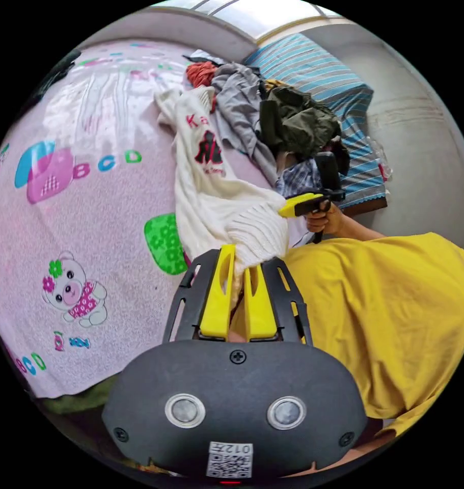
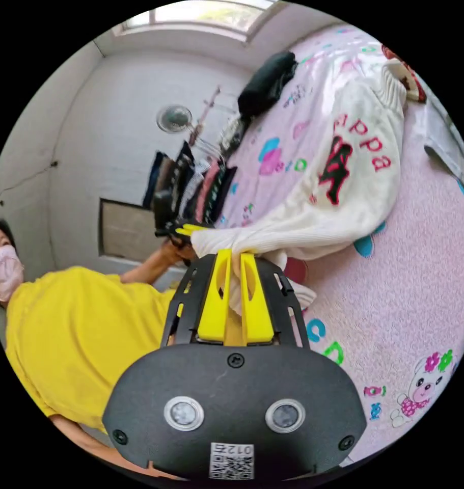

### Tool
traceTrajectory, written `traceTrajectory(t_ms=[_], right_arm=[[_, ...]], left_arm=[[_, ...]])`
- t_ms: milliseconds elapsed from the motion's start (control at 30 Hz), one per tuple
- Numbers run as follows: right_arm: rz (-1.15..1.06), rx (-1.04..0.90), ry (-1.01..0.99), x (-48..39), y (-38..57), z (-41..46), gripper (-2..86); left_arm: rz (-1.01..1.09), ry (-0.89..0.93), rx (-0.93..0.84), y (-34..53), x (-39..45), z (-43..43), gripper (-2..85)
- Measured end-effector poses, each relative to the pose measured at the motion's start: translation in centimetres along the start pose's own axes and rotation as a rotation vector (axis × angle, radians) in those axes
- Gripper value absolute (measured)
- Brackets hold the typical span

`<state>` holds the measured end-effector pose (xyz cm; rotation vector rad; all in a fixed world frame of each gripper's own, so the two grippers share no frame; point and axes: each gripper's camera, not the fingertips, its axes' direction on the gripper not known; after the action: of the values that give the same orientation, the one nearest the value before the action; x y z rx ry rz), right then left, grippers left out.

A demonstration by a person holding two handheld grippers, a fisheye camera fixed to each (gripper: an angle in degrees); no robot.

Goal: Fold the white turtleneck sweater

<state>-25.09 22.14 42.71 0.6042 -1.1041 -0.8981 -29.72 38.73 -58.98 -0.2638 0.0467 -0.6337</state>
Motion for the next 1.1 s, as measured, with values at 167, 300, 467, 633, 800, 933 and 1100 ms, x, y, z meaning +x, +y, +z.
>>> traceTrajectory(t_ms=[167, 300, 467, 633, 800, 933, 1100], right_arm=[[-0.069, -0.141, 0.168, 1.6, -2.5, 3.7, 2.7], [0.025, -0.111, 0.253, 5.5, -5.5, 1.9, 4.8], [0.206, 0.114, 0.311, 11.3, -8.9, -2.9, 7.1], [0.298, 0.218, 0.348, 17.2, -15.3, -3.6, 8.0], [0.419, 0.235, 0.354, 22.7, -20.5, -1.8, 8.1], [0.441, 0.182, 0.324, 24.6, -21.9, 0.5, 6.2], [0.345, 0.275, 0.348, 23.1, -20.8, 0.2, 2.0]], left_arm=[[-0.027, -0.013, -0.143, -1.6, -2.6, 3.6, 2.4], [0.006, 0.086, -0.353, -3.2, -3.6, 6.9, 3.3], [0.017, -0.101, -0.345, -5.0, -3.0, 7.5, 5.1], [-0.045, -0.118, -0.048, -12.1, -2.9, 6.5, 9.4], [-0.035, -0.186, -0.063, -21.2, -1.4, 10.2, 12.2], [0.012, -0.268, -0.224, -24.8, 0.7, 15.1, 10.8], [-0.004, -0.294, -0.176, -21.3, 3.4, 13.0, 3.7]])
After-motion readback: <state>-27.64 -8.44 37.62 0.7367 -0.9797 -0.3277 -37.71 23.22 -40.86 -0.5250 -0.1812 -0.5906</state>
